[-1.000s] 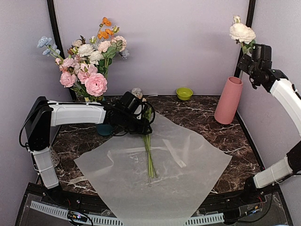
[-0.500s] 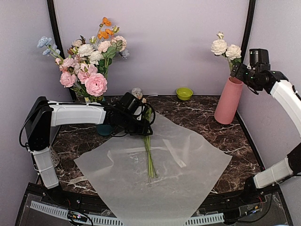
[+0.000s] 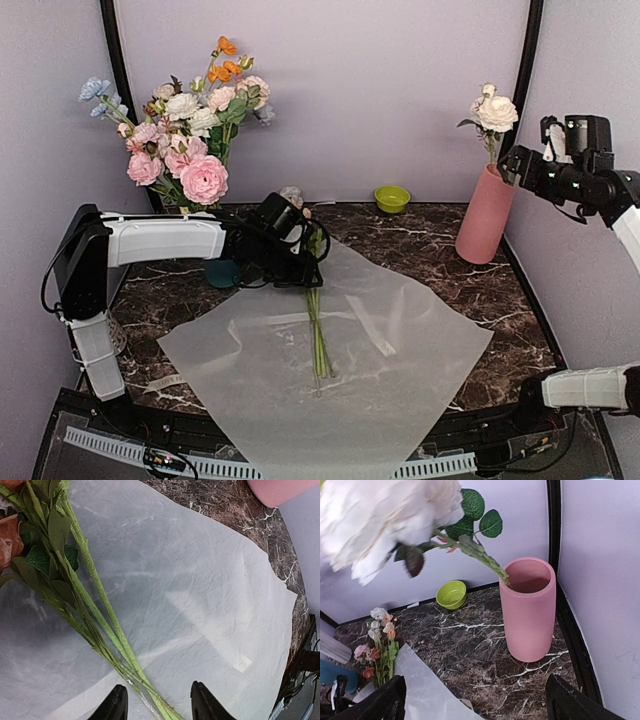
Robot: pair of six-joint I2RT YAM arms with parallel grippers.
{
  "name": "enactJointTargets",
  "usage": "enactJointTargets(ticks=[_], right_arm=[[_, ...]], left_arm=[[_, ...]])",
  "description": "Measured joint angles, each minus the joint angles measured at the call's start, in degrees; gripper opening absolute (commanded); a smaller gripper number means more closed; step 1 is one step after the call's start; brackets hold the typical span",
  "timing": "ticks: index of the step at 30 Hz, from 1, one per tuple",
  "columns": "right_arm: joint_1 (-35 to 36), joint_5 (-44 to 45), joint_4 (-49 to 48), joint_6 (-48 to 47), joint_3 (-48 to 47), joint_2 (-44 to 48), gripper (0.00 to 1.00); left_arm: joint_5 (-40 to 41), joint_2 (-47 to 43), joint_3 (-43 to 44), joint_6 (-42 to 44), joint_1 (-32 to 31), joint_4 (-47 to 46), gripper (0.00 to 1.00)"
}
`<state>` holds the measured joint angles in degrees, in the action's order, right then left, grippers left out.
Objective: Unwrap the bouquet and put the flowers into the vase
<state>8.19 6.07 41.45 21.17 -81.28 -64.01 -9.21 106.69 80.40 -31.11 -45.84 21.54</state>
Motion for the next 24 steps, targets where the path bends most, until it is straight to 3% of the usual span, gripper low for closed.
enactJointTargets(ticks=[5, 11, 17, 24], right_arm=[[0.0, -6.19, 0.66, -2.75, 5.53, 8.07, 0.9], [0.0, -17.18, -3.1, -4.13, 16.39, 17.31, 0.9], [0.0, -20.52, -7.34, -3.89, 19.47, 19.61, 0.9], [0.0, -20.68, -8.52, -2.36, 22.36, 20.22, 0.89]], left_arm=[[0.9, 1.44, 2.05, -1.05, 0.42, 2.6, 0.41], [1.18, 5.18, 4.42, -1.42, 0.7, 3.87, 0.38], [1.07, 8.7, 5.09, -1.77, 0.85, 4.42, 0.35], [1.16, 11.65, 6.54, -2.21, 0.94, 5.38, 0.13]])
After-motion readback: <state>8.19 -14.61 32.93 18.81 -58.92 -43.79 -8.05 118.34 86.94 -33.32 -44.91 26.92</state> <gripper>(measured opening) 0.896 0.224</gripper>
